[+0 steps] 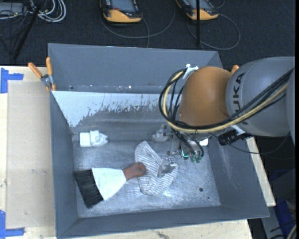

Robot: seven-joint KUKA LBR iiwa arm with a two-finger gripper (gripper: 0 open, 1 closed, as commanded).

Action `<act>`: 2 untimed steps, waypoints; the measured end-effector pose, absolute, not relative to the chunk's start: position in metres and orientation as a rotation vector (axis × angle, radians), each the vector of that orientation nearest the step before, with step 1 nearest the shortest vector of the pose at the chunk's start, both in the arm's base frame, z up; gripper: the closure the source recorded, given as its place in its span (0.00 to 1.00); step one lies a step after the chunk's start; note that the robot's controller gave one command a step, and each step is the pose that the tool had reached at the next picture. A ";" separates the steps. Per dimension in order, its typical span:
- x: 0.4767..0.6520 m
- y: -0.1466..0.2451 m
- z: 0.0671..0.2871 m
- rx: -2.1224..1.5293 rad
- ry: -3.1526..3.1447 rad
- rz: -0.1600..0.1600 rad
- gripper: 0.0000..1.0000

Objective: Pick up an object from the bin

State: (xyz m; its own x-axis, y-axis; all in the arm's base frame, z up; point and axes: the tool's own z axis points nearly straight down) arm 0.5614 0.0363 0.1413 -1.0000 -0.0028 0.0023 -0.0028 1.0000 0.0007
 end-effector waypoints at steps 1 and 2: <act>0.561 0.036 0.141 0.003 -3.139 -0.001 0.00; 0.570 0.095 0.078 -0.194 -3.135 -0.002 1.00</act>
Offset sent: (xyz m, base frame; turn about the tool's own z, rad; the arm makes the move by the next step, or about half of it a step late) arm 0.0052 0.0572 -0.0713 0.1278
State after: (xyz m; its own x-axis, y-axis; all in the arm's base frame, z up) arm 0.5698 0.0950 0.0777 -0.9924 0.1231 0.0008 0.1231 0.9924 0.0015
